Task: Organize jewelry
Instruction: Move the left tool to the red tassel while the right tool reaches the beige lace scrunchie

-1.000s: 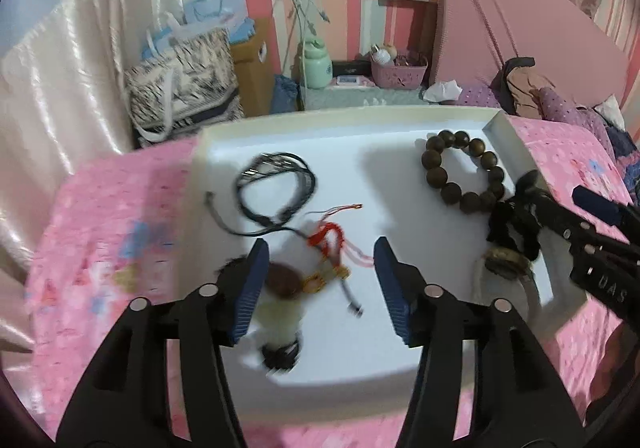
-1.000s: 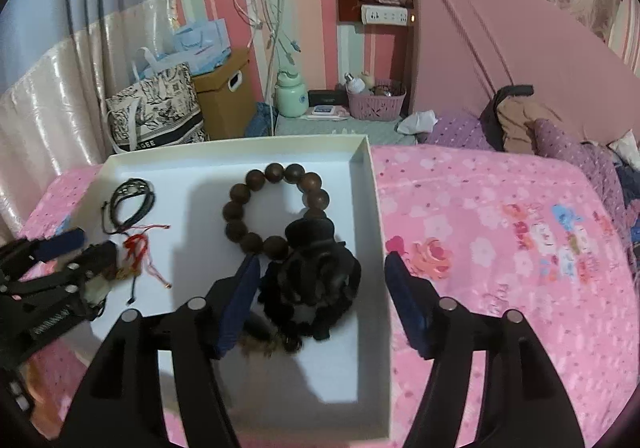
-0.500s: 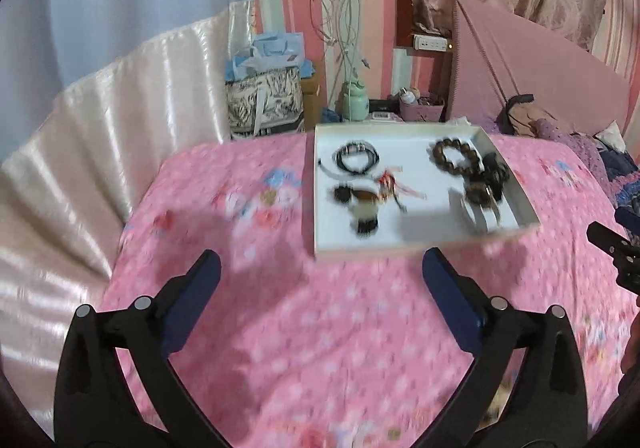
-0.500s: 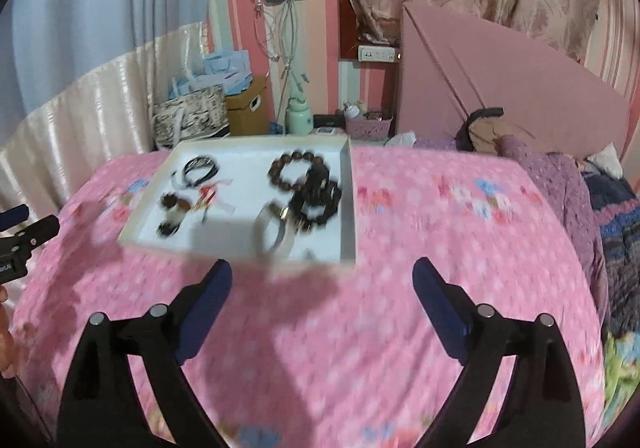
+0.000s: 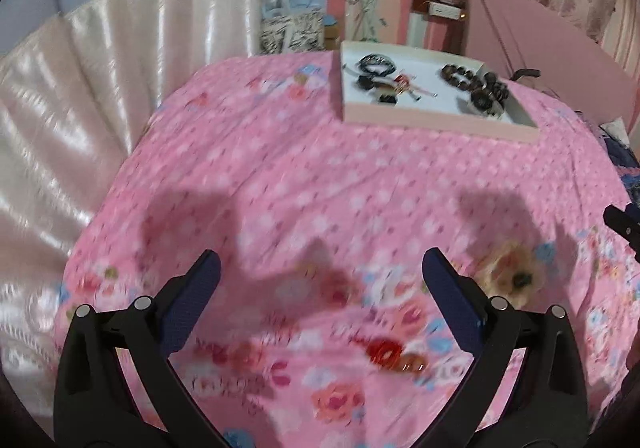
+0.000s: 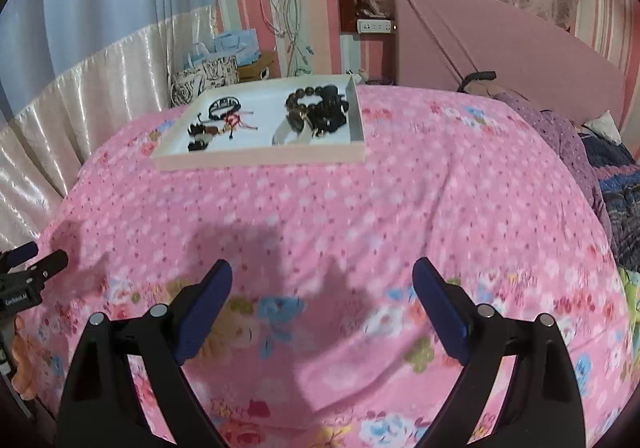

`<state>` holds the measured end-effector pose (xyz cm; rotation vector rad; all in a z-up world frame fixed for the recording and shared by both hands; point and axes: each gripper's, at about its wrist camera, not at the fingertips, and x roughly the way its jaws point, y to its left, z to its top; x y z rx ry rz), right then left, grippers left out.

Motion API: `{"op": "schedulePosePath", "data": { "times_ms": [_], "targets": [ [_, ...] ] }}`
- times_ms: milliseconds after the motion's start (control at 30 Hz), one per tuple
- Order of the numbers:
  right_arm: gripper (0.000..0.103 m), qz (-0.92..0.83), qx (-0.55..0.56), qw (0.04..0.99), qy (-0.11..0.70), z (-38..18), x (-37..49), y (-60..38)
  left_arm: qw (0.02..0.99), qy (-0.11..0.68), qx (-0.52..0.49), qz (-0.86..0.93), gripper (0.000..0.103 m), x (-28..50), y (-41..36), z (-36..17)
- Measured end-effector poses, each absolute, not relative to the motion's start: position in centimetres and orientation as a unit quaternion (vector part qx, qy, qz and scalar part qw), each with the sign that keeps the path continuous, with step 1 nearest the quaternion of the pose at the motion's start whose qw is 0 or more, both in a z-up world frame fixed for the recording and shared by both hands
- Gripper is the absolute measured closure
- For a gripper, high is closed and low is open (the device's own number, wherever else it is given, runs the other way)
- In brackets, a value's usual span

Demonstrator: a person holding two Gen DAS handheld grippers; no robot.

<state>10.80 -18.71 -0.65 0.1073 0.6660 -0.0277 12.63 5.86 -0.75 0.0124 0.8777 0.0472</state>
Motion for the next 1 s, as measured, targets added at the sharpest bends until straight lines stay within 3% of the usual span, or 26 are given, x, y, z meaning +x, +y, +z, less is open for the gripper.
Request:
{"op": "schedulePosePath", "data": {
  "times_ms": [867, 967, 1000],
  "targets": [
    [0.011, 0.019, 0.027, 0.937, 0.347, -5.1, 11.5, -14.0, 0.879, 0.475, -0.028, -0.029, 0.003, 11.3, 4.4, -7.1],
    [0.011, 0.021, 0.026, 0.936, 0.35, -5.3, 11.8, -13.8, 0.881, 0.472, -0.026, -0.028, 0.011, 11.4, 4.5, -7.0],
    [0.011, 0.024, 0.025, 0.936, 0.35, -5.4, 11.9, -13.6, 0.88, 0.474, -0.026, -0.03, 0.018, 11.4, 4.6, -7.0]
  ]
}}
